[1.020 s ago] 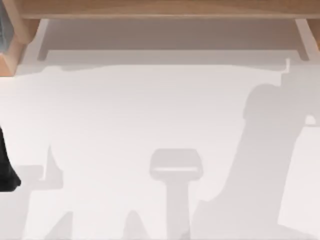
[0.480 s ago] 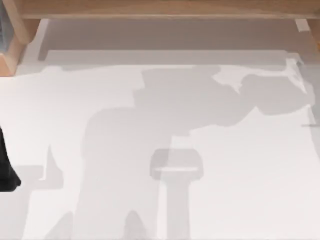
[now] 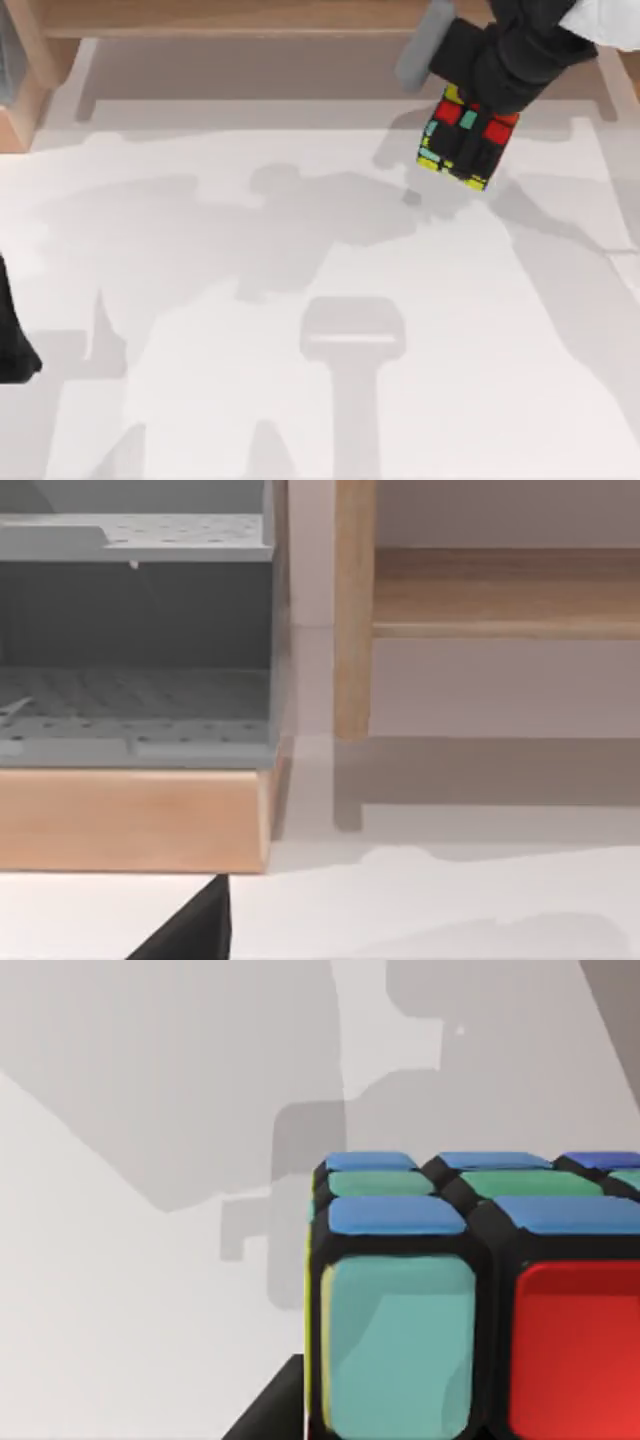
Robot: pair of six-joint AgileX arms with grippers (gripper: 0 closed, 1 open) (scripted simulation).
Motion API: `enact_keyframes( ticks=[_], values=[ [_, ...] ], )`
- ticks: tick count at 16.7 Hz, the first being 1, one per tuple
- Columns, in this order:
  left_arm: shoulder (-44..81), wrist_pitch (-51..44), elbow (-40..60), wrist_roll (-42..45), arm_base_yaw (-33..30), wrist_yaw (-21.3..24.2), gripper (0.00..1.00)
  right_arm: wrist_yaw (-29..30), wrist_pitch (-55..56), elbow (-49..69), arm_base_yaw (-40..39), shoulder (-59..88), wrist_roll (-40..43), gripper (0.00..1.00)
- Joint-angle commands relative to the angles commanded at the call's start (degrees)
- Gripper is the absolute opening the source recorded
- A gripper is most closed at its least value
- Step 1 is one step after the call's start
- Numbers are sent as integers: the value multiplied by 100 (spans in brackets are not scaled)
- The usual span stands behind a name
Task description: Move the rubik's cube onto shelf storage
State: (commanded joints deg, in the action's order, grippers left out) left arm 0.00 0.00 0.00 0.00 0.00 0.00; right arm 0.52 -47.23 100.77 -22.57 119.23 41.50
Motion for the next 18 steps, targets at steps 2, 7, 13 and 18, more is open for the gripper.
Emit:
enact_keyframes(
  ticks=[2, 7, 13, 18],
  values=[
    [0, 0, 0, 0, 0, 0, 100, 117, 784, -500, -496, 41, -13, 0],
    [0, 0, 0, 0, 0, 0, 100, 486, 2455, -1405, -1241, 85, -118, 0],
    [0, 0, 0, 0, 0, 0, 100, 942, 4849, -2410, -1543, -271, -590, 0],
    [0, 0, 0, 0, 0, 0, 100, 1438, 7813, -3440, -1548, -282, -1390, 0]
  ],
)
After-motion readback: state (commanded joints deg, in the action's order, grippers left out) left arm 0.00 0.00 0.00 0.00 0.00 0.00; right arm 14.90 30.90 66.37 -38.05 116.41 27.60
